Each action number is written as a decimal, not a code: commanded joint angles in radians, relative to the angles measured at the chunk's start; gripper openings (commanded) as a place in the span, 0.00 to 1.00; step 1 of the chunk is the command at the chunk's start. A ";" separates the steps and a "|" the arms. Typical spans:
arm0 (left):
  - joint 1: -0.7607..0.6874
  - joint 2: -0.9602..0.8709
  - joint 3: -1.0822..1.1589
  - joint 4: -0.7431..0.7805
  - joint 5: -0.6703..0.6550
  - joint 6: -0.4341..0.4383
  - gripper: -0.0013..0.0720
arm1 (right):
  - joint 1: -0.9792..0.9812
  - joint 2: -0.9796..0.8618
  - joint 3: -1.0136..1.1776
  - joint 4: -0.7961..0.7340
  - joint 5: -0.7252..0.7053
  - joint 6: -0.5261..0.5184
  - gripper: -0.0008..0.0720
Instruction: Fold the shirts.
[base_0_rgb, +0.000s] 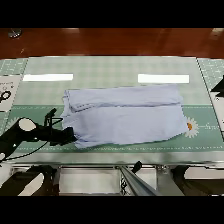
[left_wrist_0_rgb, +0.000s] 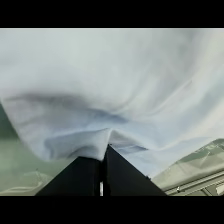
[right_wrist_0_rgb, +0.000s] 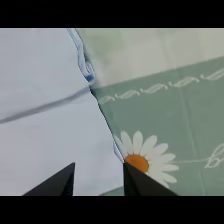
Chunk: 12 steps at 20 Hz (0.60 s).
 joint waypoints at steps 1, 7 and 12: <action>0.000 0.001 -0.001 -0.008 0.011 0.042 0.05 | -0.006 0.055 -0.152 -0.110 0.005 -0.011 0.61; 0.000 0.001 -0.001 -0.008 0.024 0.058 0.05 | -0.032 0.128 -0.525 -0.035 -0.109 -0.139 0.75; 0.000 0.001 -0.001 -0.008 0.041 0.058 0.05 | -0.031 0.128 -0.604 -0.063 -0.170 -0.163 0.73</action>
